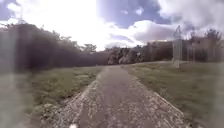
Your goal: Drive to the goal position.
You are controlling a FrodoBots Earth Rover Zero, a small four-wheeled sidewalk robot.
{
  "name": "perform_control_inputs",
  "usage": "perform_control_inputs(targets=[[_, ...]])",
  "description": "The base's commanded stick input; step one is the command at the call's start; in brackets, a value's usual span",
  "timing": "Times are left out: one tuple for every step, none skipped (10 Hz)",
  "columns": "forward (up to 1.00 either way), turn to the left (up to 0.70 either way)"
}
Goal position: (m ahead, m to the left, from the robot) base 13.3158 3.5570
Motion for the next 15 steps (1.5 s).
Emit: perform_control_inputs(targets=[[0.70, 0.01], [0.70, 0.01], [0.70, 0.01], [0.70, 0.01], [0.70, 0.01], [0.70, 0.01], [0.70, 0.01], [0.70, 0.01], [0.70, 0.01], [0.70, 0.01], [0.70, 0.01], [0.70, 0.01], [0.70, 0.01], [0.70, 0.01], [0.70, 0.01]])
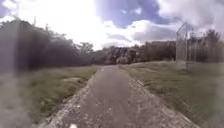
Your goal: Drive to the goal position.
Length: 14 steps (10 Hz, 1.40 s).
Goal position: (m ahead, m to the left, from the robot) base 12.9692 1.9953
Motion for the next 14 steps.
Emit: perform_control_inputs(targets=[[0.70, 0.01], [0.70, 0.01], [0.70, 0.01], [0.70, 0.01], [0.70, 0.01], [0.70, 0.01], [0.70, 0.01], [0.70, 0.01], [0.70, 0.01], [0.70, 0.01], [0.70, 0.01], [0.70, 0.01], [0.70, 0.01], [0.70, 0.01]])
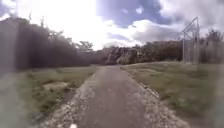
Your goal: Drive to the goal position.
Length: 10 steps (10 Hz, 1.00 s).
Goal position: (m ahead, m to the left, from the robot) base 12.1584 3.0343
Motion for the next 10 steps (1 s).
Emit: perform_control_inputs(targets=[[0.70, 0.01], [0.70, 0.01], [0.70, 0.01], [0.70, 0.01], [0.70, 0.01], [0.70, 0.01], [0.70, 0.01], [0.70, 0.01], [0.70, 0.01], [0.70, 0.01]])
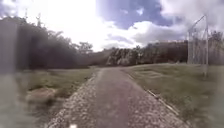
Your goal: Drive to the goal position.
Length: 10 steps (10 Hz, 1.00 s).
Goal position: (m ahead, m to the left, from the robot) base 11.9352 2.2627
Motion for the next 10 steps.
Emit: perform_control_inputs(targets=[[0.70, 0.01], [0.70, 0.01], [0.70, 0.01], [0.70, 0.01], [0.70, 0.01], [0.70, 0.01], [0.70, 0.01], [0.70, 0.01], [0.70, 0.01], [0.70, 0.01]])
